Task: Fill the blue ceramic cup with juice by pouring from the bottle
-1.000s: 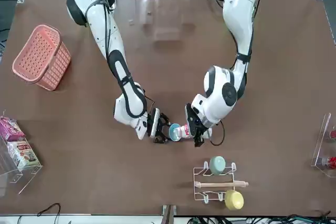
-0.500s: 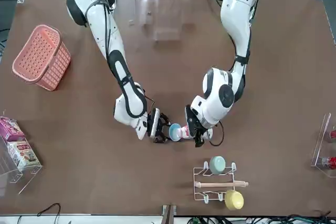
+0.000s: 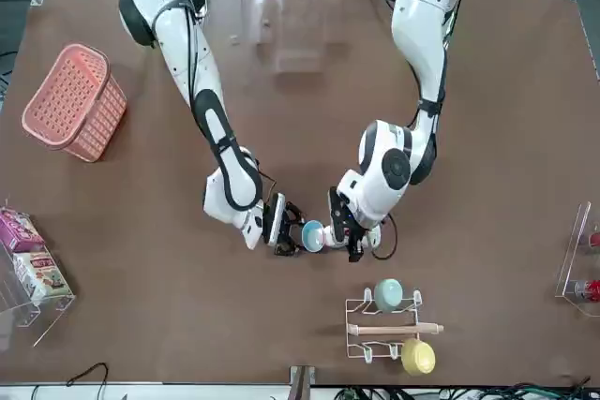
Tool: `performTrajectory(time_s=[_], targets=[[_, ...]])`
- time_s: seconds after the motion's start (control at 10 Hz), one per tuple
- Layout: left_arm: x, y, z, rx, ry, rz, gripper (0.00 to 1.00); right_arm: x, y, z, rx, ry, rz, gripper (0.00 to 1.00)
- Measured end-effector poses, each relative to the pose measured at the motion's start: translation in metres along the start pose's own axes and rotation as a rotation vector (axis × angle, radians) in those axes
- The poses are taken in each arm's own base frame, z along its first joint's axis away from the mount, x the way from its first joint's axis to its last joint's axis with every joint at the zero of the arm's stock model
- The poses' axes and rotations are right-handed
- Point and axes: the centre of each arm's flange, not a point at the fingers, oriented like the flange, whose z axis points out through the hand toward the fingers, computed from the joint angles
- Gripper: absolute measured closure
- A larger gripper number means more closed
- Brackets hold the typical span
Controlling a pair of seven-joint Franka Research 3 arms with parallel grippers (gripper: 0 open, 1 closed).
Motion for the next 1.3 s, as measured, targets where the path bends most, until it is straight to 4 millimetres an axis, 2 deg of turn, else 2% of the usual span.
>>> performTrajectory(time_s=[0.8, 1.3], targets=[[0.0069, 0.005, 0.0011, 0.032, -0.078, 0.053, 0.6, -0.0001, 0.0002, -0.0002, 0.0, 0.0, 0.0, 0.43], [0.0056, 0.0013, -0.0017, 0.056, -0.115, 0.077, 0.6, -0.0003, 0.0006, -0.0005, -0.001, -0.001, 0.0, 0.43]])
